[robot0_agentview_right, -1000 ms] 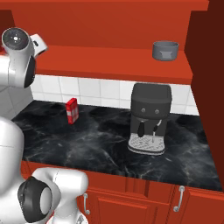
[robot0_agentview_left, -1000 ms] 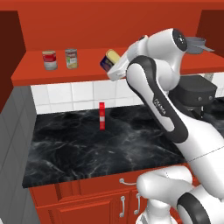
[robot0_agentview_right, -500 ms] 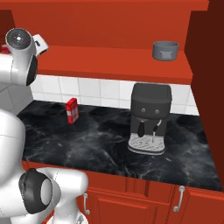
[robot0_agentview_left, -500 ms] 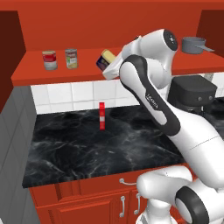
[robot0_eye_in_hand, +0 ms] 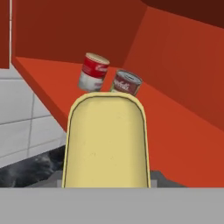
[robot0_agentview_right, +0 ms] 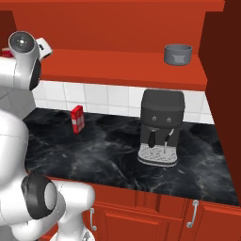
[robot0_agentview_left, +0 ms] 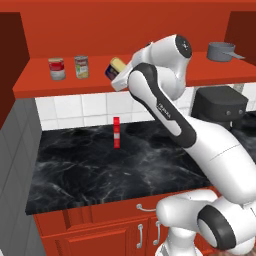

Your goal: Pick the cans from the counter and place them in their designated side in the cabinet.

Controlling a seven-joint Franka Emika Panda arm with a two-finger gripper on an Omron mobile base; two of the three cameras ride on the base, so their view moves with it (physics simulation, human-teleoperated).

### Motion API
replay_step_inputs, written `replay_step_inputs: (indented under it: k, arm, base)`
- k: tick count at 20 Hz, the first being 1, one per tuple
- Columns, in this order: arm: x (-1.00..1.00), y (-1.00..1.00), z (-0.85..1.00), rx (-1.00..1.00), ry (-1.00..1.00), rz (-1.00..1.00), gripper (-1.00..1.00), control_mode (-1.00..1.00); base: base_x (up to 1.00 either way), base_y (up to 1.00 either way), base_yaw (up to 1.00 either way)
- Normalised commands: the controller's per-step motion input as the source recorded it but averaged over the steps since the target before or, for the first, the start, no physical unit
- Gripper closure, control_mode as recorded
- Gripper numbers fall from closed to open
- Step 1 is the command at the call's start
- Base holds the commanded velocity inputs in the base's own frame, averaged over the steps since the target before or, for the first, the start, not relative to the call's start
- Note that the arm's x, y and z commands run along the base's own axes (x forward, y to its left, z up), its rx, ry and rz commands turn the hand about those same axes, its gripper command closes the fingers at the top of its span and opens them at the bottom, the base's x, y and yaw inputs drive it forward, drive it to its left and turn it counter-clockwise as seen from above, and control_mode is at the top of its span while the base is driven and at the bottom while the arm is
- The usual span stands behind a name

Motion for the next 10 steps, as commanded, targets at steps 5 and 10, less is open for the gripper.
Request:
replay_step_inputs:
  k: [5, 10]
  arm:
    - [0.21, 0.10, -0.07, -0.01, 0.00, 0.00, 1.00, -1.00]
    - [0.21, 0.08, -0.02, -0.01, 0.00, 0.00, 1.00, -1.00]
  base:
    - [0.00, 0.00, 0.00]
    - [0.00, 0.00, 0.00]
